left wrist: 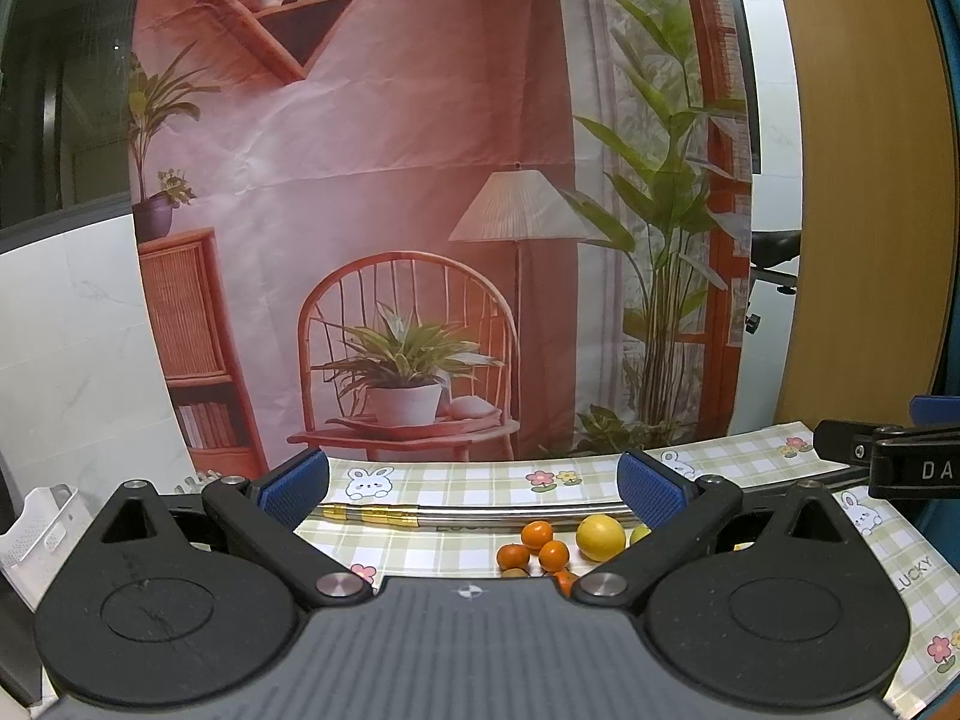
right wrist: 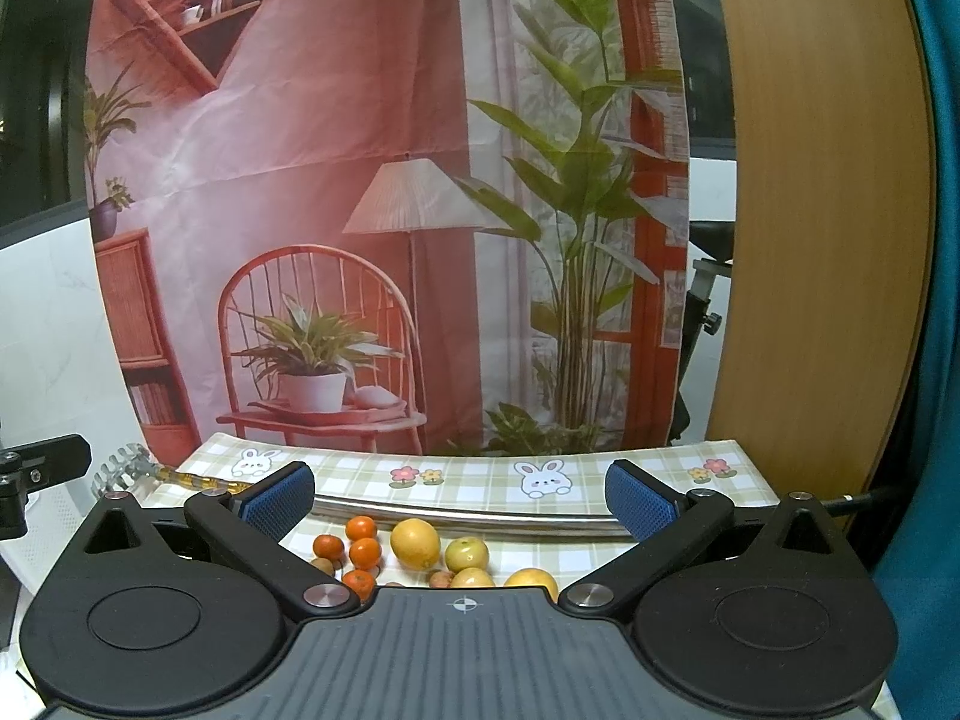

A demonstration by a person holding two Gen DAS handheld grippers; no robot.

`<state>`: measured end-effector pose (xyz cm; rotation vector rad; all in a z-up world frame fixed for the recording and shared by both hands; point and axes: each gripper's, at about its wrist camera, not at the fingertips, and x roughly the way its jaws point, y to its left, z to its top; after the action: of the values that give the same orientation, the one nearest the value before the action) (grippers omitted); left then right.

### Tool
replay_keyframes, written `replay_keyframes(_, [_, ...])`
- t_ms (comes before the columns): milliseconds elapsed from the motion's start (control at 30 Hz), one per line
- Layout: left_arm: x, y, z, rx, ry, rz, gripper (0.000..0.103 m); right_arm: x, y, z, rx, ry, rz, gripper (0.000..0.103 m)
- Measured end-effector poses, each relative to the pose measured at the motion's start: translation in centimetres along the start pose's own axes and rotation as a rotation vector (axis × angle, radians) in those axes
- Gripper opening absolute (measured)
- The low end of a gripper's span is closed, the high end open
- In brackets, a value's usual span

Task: Organize fruits

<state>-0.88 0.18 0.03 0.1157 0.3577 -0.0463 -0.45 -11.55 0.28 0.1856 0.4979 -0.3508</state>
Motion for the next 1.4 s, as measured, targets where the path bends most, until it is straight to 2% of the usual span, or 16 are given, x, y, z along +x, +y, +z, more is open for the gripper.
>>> replay_keyframes(1100, [0.15,0.16,0.02,-0.009,0.001,-0.004,0.103,-0.11,0.03,-0.06,0.002,-0.001,0.001,0.103])
replay_keyframes(1400, [0.49,0.39,0.00,-0.050,0.012,-0.010,0.103,-0.04,0.12,-0.16,0.005,-0.002,0.000,0.103])
